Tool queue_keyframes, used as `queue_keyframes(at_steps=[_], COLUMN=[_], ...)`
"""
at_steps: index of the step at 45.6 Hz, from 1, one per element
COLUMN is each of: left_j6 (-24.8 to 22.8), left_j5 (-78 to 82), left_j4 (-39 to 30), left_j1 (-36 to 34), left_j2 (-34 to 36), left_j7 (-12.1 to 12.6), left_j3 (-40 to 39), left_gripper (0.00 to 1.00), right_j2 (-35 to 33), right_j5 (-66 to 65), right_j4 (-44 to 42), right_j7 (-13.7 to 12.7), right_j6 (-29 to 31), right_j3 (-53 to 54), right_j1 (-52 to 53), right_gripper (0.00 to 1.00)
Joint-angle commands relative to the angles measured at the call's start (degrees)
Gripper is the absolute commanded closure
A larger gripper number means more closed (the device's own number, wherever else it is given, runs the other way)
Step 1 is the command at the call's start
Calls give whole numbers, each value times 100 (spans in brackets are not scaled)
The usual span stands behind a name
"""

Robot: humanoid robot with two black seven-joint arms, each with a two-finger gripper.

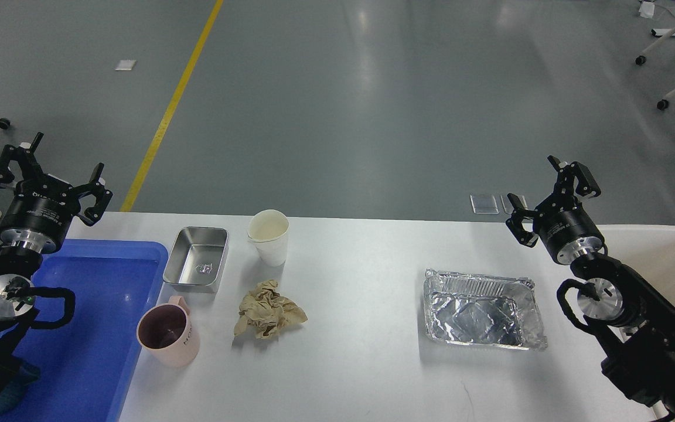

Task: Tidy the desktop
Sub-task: 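Raise the left gripper and swing it outward from the blue tray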

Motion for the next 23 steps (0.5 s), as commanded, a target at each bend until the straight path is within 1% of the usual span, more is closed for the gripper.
queue_keyframes(at_steps=[1,7,14,18,23], left_j6=[9,167,88,62,62], left_j5=[9,9,9,96,290], left_j4=[0,0,0,17,210], left_j1=[7,7,-2,-10,-98], left_j2=[-5,-14,-14,-5,21], left_j7=[-62,-238,-282,-422,-449], left_j3=[-5,-5,-92,-190,-198], left_gripper=[3,3,3,3,3], right_j2=[-2,-2,-2,-11,-37], right_j5=[-1,-1,-1,-1,-10], right_j4=[0,0,-17,-17,-35], right_j7=[0,-9,-9,-9,-9], right_j6=[0,0,-9,-9,-17], right_j3=[-2,-2,-11,-11,-37], right_j1=[0,0,0,0,0], right_gripper=[0,0,0,0,0])
